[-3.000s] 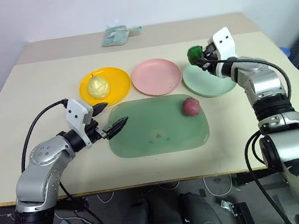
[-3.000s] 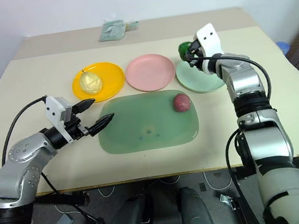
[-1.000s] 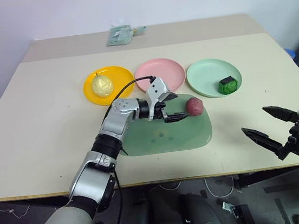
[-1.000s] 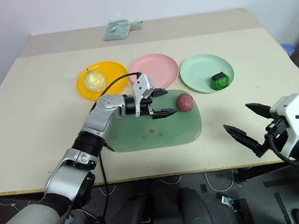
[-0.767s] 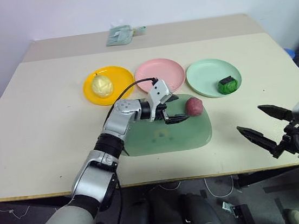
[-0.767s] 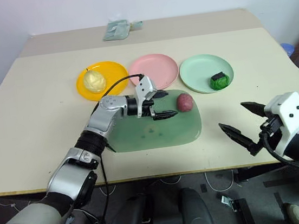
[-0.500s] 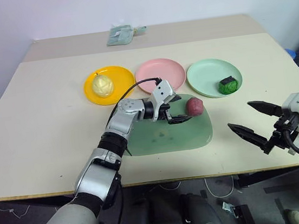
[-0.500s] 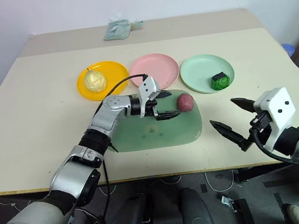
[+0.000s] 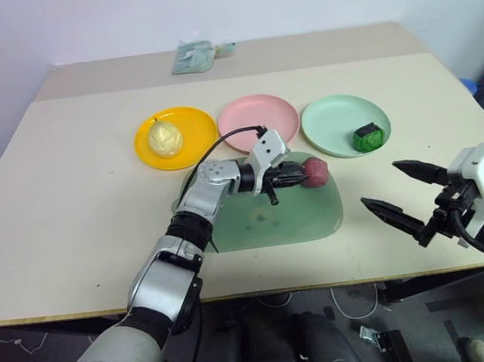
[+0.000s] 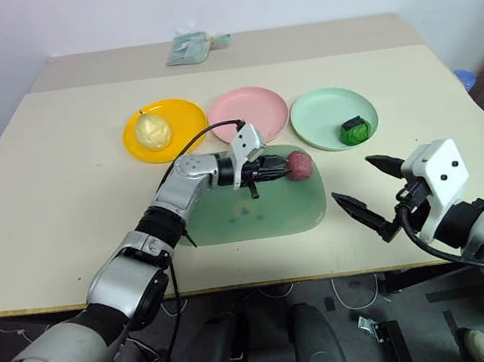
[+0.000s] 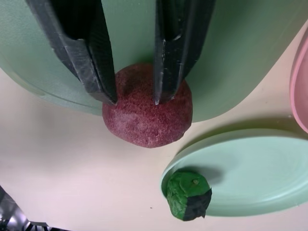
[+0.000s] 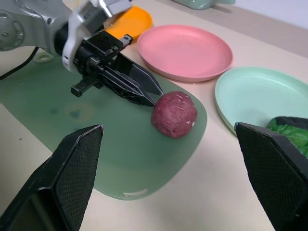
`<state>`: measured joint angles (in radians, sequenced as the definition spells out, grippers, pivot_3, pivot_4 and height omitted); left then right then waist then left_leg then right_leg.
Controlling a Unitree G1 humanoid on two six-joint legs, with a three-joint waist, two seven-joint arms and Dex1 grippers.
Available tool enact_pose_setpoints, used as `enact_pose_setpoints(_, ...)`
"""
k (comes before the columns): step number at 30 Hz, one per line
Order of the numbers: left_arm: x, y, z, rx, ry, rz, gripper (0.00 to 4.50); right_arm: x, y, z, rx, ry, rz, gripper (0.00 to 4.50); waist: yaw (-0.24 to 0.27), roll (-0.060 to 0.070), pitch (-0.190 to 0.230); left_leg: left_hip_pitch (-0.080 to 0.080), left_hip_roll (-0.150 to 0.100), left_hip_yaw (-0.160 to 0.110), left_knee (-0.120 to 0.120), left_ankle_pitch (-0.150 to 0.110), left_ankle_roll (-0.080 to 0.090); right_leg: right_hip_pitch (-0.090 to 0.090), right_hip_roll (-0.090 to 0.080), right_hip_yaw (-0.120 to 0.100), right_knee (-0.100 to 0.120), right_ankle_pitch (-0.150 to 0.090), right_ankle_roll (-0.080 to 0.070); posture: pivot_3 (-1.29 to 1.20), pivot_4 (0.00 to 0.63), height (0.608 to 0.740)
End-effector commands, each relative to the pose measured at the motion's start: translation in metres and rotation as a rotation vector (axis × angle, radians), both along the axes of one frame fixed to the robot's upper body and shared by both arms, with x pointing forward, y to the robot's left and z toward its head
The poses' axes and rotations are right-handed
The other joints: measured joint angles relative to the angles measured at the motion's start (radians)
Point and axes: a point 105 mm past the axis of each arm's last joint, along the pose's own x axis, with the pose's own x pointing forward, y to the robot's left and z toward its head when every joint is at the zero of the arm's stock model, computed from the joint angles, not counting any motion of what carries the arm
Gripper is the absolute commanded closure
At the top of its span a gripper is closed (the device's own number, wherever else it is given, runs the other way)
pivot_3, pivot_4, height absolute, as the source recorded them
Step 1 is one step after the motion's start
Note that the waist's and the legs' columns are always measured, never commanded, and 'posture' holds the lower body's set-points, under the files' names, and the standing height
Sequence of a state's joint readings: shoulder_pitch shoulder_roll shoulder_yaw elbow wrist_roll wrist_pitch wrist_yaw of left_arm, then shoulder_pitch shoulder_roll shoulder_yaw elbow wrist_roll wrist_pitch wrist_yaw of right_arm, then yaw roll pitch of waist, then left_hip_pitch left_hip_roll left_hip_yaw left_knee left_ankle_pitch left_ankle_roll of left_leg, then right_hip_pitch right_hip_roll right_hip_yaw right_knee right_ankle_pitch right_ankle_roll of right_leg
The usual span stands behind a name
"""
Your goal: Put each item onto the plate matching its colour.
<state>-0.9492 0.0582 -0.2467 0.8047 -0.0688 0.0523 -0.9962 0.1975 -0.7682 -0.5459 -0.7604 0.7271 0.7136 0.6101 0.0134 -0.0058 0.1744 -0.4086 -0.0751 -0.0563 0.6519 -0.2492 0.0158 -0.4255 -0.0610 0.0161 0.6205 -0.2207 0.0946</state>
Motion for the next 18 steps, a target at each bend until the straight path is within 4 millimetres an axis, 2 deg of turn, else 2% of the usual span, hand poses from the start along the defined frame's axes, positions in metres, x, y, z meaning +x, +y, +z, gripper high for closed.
enact_pose_setpoints(1, 0.007, 0.018, 0.030, -0.081, -0.071, 0.045, 3.44, 0.004, 0.013, 0.007, 0.012, -0.045, 0.034, 0.00, -0.002, 0.000, 0.000, 0.000, 0.000, 0.000, 0.000, 0.000, 0.000, 0.000, 0.000, 0.000, 0.000, 0.000, 0.000, 0.00, 0.150, 0.740)
enact_pose_setpoints(2, 0.007, 0.037, 0.034, -0.117, -0.073, 0.086, 3.44, 0.009, 0.021, 0.005, 0.033, -0.049, 0.039, 0.00, -0.005, 0.000, 0.000, 0.000, 0.000, 0.000, 0.000, 0.000, 0.000, 0.000, 0.000, 0.000, 0.000, 0.000, 0.000, 0.00, 0.150, 0.740)
enact_pose_setpoints(4, 0.003, 0.061, 0.040, -0.156, -0.080, 0.141, 3.44, 0.015, 0.031, 0.001, 0.055, -0.053, 0.045, 0.00, -0.013, 0.000, 0.000, 0.001, 0.001, 0.000, -0.001, 0.000, 0.000, -0.001, 0.001, 0.001, 0.001, 0.000, 0.000, 0.00, 0.150, 0.740)
enact_pose_setpoints(5, -0.001, 0.076, 0.041, -0.168, -0.077, 0.170, 3.21, 0.019, 0.036, -0.001, 0.065, -0.053, 0.047, 0.00, -0.015, 0.001, 0.000, 0.001, 0.001, 0.000, -0.002, 0.000, 0.000, -0.001, 0.001, 0.002, 0.001, 0.000, 0.000, 0.00, 0.150, 0.740)
enact_pose_setpoints(7, -0.012, 0.092, 0.043, -0.182, -0.070, 0.187, 2.61, 0.023, 0.042, -0.005, 0.074, -0.051, 0.051, 0.00, -0.009, 0.001, 0.000, 0.001, 0.001, 0.000, -0.002, 0.000, 0.000, -0.003, 0.001, 0.002, 0.004, 0.000, -0.001, 0.00, 0.150, 0.740)
enact_pose_setpoints(10, -0.033, 0.132, 0.052, -0.194, -0.084, 0.270, 1.05, 0.037, 0.054, -0.013, 0.093, -0.042, 0.088, 0.00, -0.004, 0.000, 0.000, 0.000, 0.001, 0.001, -0.001, 0.000, -0.001, -0.003, 0.000, 0.002, 0.004, 0.000, -0.001, 0.00, 0.150, 0.740)
enact_pose_setpoints(12, -0.041, 0.141, 0.053, -0.179, -0.074, 0.291, 0.02, 0.043, 0.054, -0.015, 0.089, -0.041, 0.093, 0.00, 0.007, 0.000, 0.000, 0.000, 0.001, 0.000, 0.001, 0.000, -0.001, -0.002, 0.000, 0.002, 0.004, 0.000, -0.001, 0.00, 0.150, 0.740)
enact_pose_setpoints(15, -0.053, 0.161, 0.047, -0.126, -0.074, 0.340, 0.02, 0.060, 0.054, -0.024, 0.042, -0.040, 0.095, 0.00, 0.018, 0.000, -0.001, 0.001, 0.001, 0.000, 0.002, 0.000, -0.001, 0.000, -0.001, 0.001, 0.003, -0.002, -0.004, 0.00, 0.150, 0.740)
enact_pose_setpoints(18, -0.066, 0.167, 0.046, -0.130, -0.073, 0.359, 0.02, 0.077, 0.049, -0.034, -0.003, -0.039, 0.067, 0.00, 0.019, 0.000, -0.001, 0.001, 0.000, 0.001, 0.001, 0.000, 0.000, 0.000, -0.001, 0.002, 0.002, -0.002, -0.004, 0.00, 0.150, 0.740)
